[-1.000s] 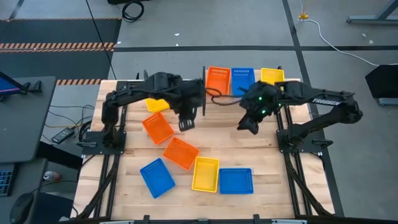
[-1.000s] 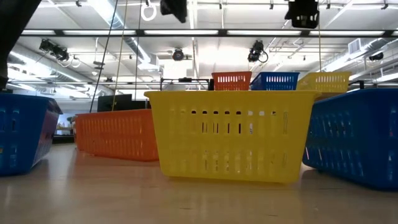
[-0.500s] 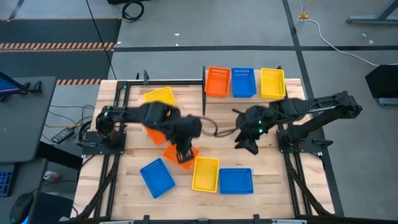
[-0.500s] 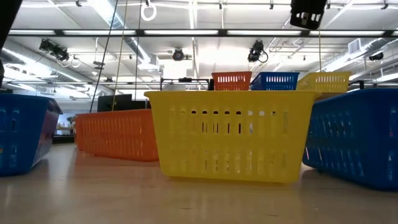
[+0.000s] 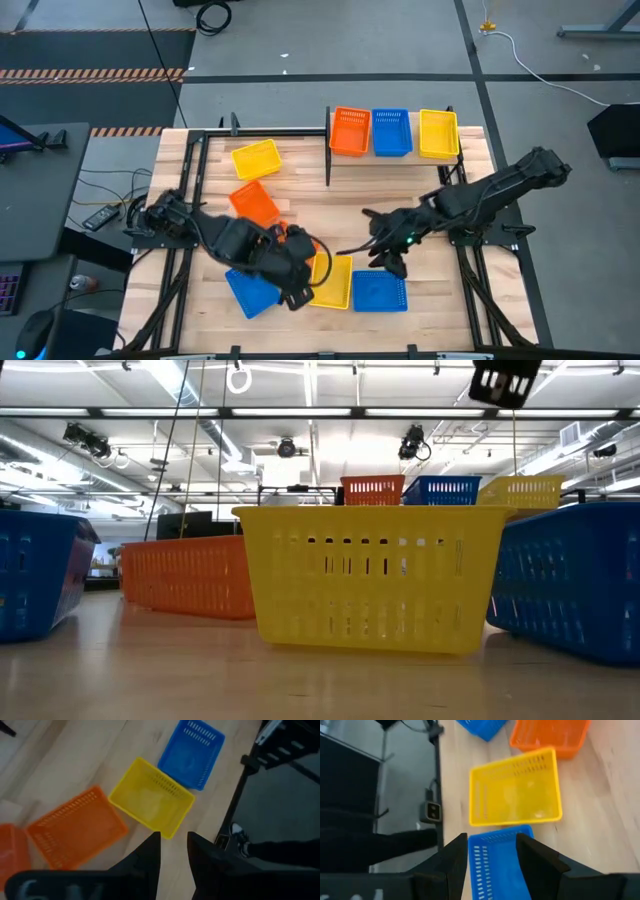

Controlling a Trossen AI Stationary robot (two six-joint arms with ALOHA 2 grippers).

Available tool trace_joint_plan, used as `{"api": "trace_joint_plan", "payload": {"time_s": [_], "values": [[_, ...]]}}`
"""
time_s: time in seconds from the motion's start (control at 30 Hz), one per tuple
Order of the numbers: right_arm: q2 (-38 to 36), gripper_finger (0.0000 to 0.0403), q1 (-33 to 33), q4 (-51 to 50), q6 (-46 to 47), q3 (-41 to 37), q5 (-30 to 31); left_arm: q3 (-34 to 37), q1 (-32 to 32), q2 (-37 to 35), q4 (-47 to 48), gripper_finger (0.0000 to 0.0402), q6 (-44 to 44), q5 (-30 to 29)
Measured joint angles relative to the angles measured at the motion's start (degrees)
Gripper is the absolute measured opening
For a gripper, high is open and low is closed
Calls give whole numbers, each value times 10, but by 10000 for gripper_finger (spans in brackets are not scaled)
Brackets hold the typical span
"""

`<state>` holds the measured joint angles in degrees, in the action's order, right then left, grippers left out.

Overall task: Stack baskets on shelf by color
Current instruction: Stack the bottom yellow basket on top of the yellow basket on the shelf

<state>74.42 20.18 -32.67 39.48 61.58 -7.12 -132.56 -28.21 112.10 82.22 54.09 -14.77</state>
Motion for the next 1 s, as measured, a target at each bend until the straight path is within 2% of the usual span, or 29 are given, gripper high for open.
{"api": "trace_joint_plan", "payload": {"time_s": [0.27,0.47,0.63,0.77,0.83,1.0], "values": [[58,174,5,-8,-6,0,-37,-1,-28,20,-58,103,48,-32],[63,173,20,-9,-17,0,-3,-1,-34,55,-55,103,14,-37],[62,173,43,-14,-14,0,65,-1,-15,97,-57,103,-43,27],[62,173,49,-70,7,0,104,-1,-11,126,-60,103,-81,57],[61,173,49,-120,26,0,97,-1,-5,136,-64,103,-98,74],[48,173,68,-224,68,0,17,-1,11,161,-137,103,-139,101]]}}
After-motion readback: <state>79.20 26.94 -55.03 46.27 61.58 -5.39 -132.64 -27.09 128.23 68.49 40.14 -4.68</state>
